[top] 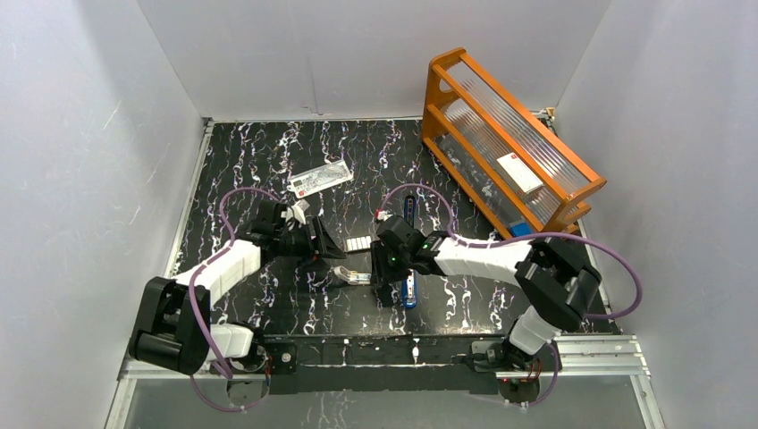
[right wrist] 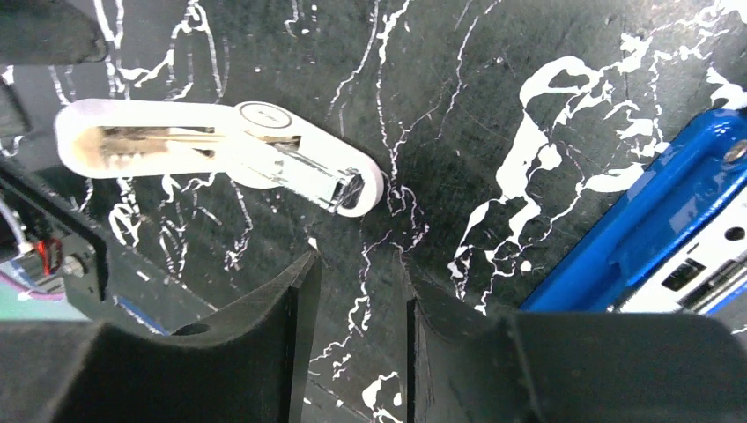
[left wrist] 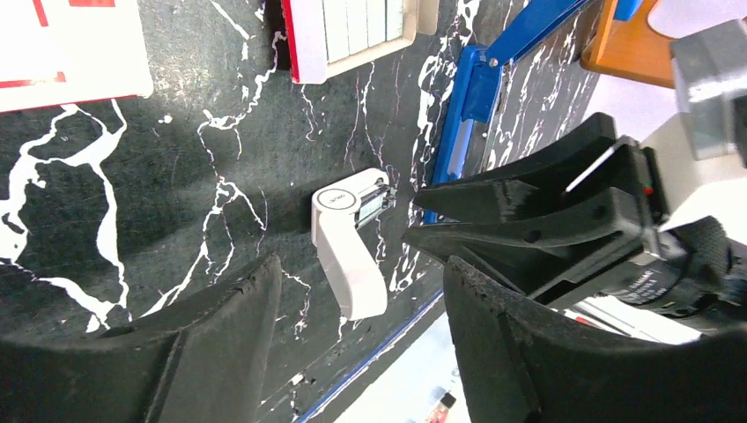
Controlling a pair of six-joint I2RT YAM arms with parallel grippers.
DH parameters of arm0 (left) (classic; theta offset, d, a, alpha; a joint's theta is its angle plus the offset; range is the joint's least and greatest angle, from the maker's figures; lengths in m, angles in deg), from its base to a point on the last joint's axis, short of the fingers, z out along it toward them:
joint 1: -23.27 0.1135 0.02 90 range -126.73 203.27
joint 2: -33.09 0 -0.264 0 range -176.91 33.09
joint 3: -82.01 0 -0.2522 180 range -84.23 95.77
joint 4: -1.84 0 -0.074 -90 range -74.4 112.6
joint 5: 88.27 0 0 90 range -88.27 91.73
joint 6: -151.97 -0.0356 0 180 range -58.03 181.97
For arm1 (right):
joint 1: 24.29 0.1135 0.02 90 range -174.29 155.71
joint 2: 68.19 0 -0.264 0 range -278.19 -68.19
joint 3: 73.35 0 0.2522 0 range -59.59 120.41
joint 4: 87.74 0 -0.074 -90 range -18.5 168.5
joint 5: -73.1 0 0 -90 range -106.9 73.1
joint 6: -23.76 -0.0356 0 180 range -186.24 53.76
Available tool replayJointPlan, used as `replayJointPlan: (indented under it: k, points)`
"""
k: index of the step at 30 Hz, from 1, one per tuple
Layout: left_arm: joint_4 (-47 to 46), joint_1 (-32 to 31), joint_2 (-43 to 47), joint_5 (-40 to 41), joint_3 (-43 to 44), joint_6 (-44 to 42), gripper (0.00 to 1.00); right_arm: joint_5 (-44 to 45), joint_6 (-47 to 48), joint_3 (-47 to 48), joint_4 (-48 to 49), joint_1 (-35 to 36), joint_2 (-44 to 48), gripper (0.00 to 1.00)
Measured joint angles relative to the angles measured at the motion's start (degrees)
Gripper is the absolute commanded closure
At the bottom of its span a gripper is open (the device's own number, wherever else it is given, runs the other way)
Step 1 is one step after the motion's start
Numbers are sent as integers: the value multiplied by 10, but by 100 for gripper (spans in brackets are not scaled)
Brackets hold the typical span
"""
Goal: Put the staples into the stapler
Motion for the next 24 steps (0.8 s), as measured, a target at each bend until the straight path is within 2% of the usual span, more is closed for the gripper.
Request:
replayJointPlan:
  k: [4,10,14,24]
  points:
    - [30,0,4,-4,12,-23,32,-14,-5,-4,7,-9,21,54]
    - [37,0,7,-40,12,-26,52,-31,-18,-5,21,-23,13,60]
    - [24,-3,5,-74,12,-22,57,-39,-18,-5,33,-30,-5,61]
    - [15,-8,-11,-115,12,-16,59,-78,-20,-5,71,-48,-14,50]
